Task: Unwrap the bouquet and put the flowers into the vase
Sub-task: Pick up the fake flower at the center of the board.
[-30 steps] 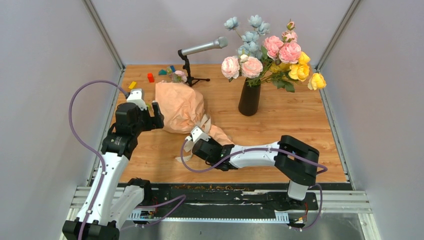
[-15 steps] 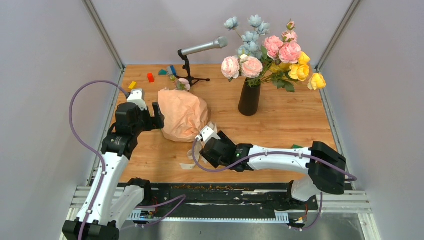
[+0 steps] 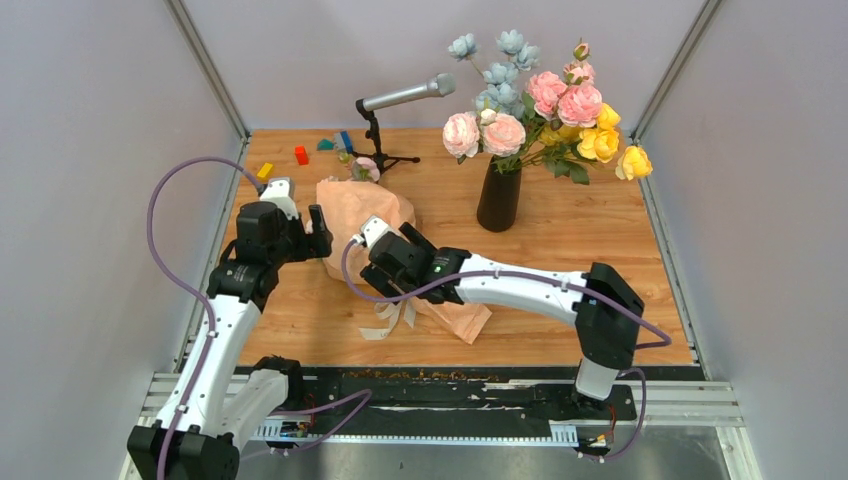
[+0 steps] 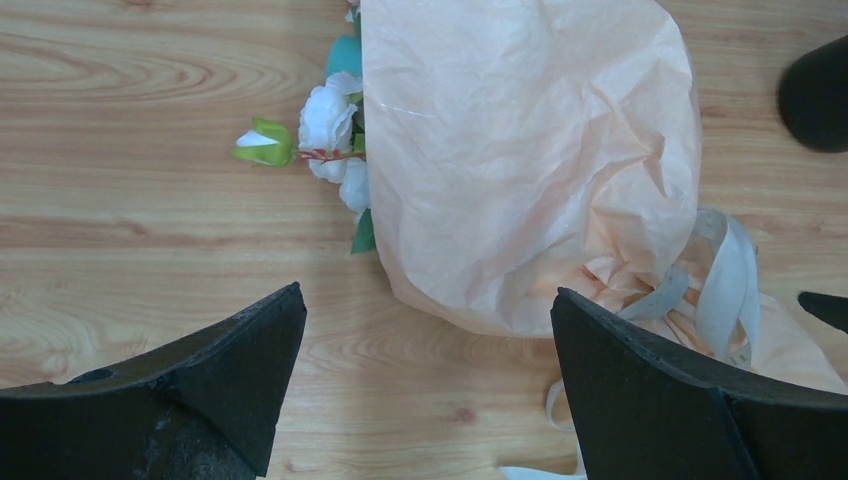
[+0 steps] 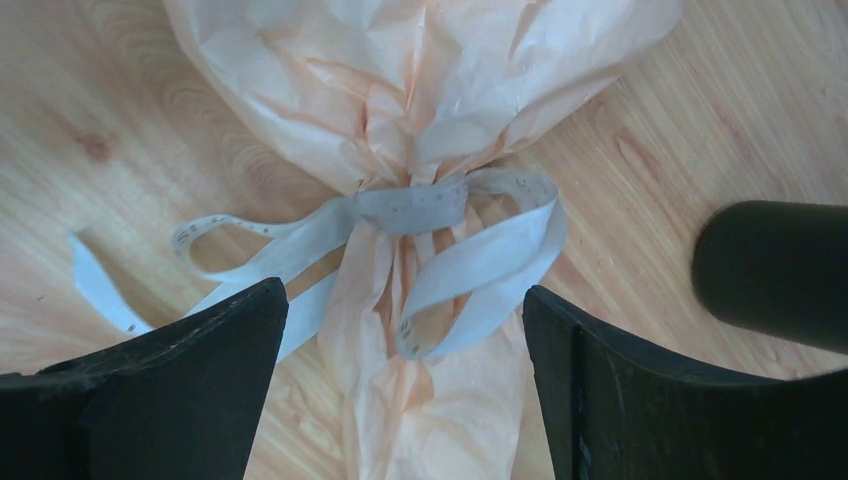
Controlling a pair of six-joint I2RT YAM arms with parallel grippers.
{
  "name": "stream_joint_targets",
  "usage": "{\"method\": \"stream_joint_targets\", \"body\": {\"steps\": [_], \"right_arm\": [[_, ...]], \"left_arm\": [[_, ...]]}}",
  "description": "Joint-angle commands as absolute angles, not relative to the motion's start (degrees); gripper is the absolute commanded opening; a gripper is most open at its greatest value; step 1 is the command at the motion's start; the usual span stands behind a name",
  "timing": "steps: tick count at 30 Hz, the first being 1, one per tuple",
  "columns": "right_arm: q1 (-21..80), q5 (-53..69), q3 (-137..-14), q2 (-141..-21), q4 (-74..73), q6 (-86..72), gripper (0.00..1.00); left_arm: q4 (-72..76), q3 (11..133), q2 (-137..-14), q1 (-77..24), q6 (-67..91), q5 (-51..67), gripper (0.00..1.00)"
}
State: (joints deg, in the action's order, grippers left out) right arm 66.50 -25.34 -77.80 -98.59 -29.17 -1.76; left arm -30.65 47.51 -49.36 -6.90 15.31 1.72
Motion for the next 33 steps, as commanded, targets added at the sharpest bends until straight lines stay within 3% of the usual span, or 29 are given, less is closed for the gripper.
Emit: {"method": "stream_joint_targets", "body": {"steps": [1, 24, 26, 33], "right_arm": [[64.31, -23.11, -83.99, -104.22, -32.60, 3.00, 0.88], [59.24, -17.05, -83.19, -116.08, -24.02, 9.55, 0.81], [58.90, -16.04, -82.04, -116.36, -22.66, 9.29, 0.76], [58.51, -13.46, -79.97, -116.85, -20.27, 7.60, 0.41]], "left_arm": [[-29.42, 48.18, -49.07, -5.53, 15.82, 2.58, 1.00], [-27.81, 47.68, -50.62, -1.72, 16.26, 7.76, 1.00], [-27.75, 47.53, -50.70, -1.70, 16.30, 7.94, 1.00], [-27.31, 47.35, -51.42, -1.69, 16.29, 9.09, 1.00]]}}
